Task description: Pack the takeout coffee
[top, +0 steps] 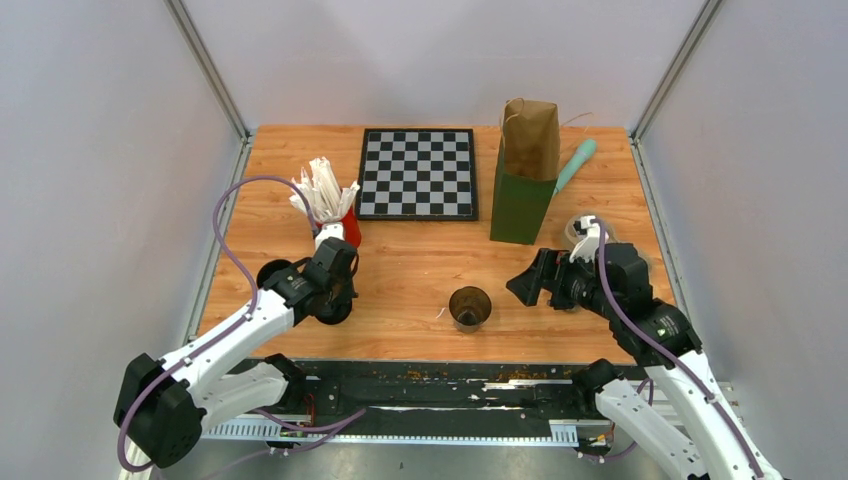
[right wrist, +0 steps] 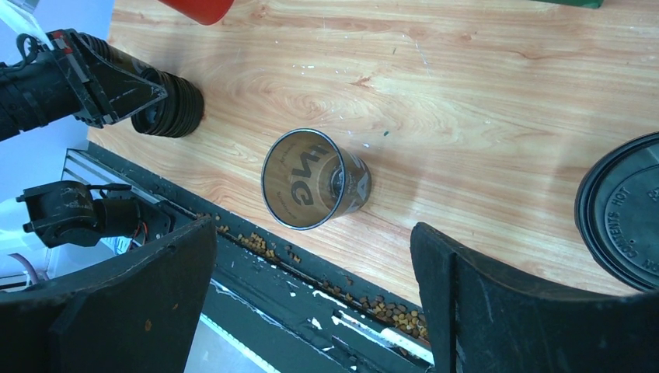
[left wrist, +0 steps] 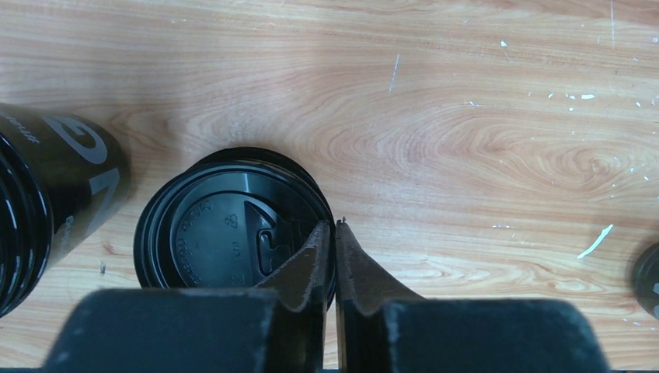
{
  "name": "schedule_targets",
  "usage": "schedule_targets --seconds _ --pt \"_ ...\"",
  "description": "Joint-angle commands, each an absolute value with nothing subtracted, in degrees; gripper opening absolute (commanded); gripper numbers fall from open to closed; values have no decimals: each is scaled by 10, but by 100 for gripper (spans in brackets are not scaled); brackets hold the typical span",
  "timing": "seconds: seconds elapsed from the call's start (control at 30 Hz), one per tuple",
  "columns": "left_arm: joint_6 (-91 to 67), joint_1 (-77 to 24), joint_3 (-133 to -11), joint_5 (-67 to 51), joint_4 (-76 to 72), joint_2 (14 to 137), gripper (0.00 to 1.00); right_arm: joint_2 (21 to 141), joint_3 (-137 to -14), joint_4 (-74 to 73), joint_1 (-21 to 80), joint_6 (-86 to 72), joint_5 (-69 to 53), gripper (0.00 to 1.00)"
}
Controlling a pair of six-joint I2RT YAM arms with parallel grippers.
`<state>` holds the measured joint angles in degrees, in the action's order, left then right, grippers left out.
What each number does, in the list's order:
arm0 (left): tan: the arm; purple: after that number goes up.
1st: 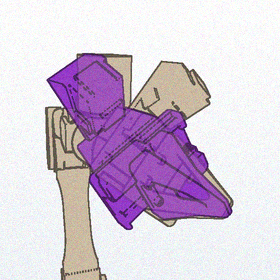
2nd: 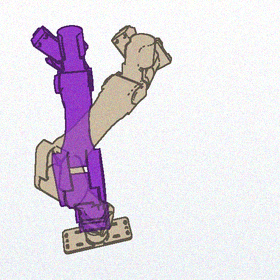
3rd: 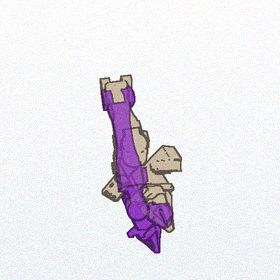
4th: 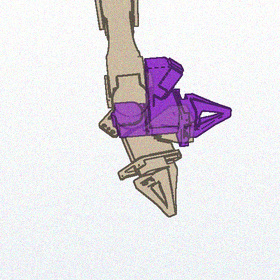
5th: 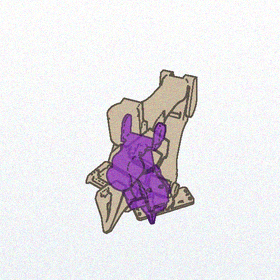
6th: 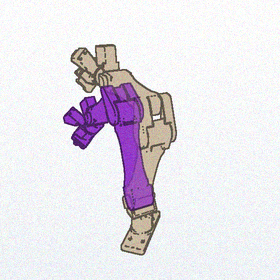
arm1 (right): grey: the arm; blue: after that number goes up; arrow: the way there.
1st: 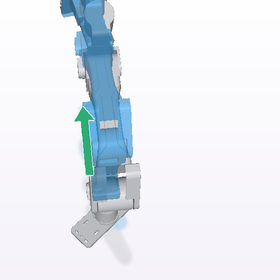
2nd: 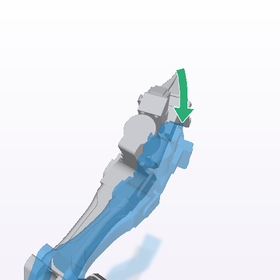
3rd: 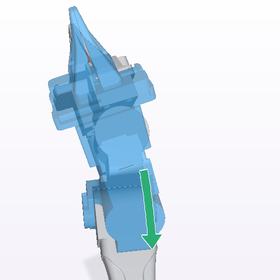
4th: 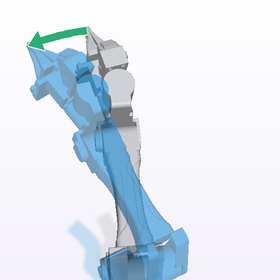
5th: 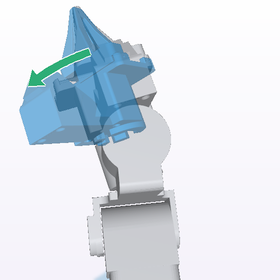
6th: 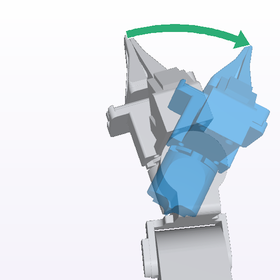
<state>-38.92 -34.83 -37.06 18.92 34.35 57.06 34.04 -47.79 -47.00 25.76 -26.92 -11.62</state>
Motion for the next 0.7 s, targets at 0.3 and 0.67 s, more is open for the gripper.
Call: schedule_targets --seconds 0.3,0.67 --pt "-382 -346 -432 196 407 539 0 377 -468 -404 260 -261 -130 95" --pt "-373 -346 -460 173 450 513 0 385 -449 -377 260 -259 -138 95"
